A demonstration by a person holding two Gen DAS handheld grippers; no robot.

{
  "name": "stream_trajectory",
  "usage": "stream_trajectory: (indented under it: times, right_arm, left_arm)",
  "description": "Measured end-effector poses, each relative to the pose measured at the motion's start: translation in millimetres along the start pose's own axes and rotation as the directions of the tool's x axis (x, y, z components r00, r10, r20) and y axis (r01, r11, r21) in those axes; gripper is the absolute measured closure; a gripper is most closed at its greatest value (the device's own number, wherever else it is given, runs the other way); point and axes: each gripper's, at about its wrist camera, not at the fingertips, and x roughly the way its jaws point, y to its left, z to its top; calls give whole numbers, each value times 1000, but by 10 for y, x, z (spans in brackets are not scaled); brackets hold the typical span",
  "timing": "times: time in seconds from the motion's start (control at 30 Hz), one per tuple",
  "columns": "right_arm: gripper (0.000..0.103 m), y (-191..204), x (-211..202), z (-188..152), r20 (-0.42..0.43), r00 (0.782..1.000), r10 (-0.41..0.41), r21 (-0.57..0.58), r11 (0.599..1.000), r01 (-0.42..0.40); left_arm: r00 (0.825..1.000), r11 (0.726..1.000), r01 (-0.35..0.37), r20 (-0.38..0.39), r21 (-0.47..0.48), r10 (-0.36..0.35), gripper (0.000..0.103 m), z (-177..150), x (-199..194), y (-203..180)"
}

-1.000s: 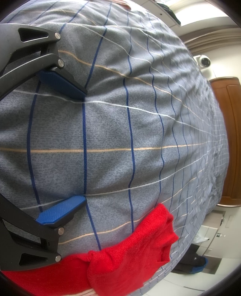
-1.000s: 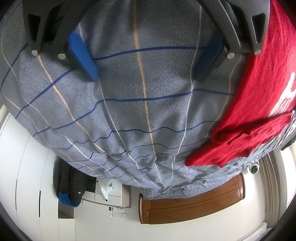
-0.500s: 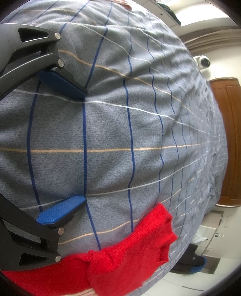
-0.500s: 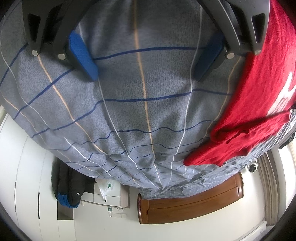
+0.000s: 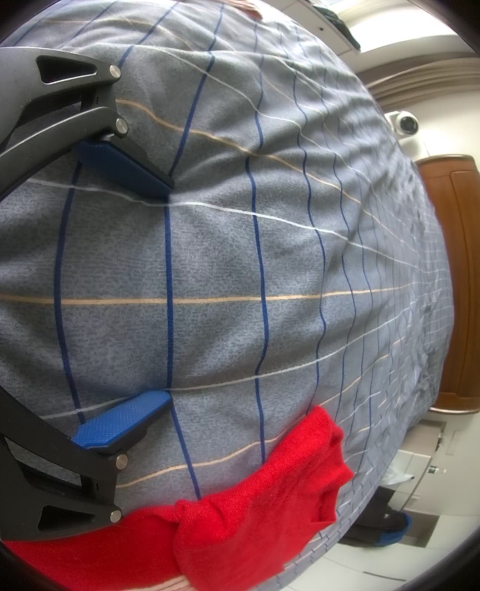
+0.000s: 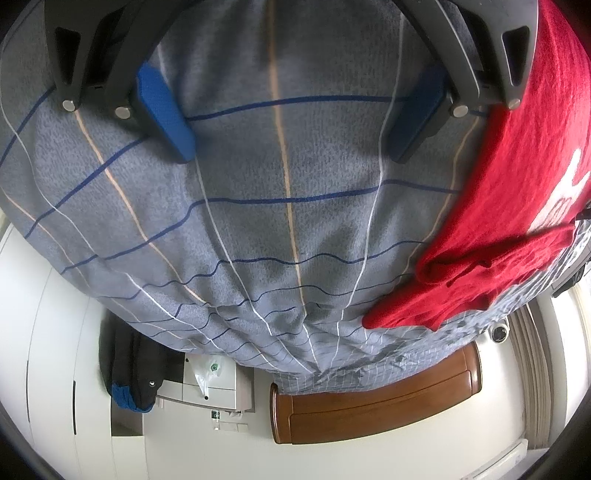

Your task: Fold small clothes

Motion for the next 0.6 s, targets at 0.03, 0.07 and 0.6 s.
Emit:
stream_trajectory:
  times: [0.03,0.07,0.6]
  right_arm:
    - [1,-2,0,-1,0,1000,-1,0,1000,1]
    - [1,-2,1,-1,0,1000,-1,0,1000,1]
    - [1,-19,-31,-17,13,1000,12,3,1000,-12]
  left_arm:
    - [1000,1000,0,0,0,0,0,0,1,0]
    - [1000,1000,0,0,0,0,0,0,0,1]
    - [1000,1000,0,0,0,0,0,0,2,2]
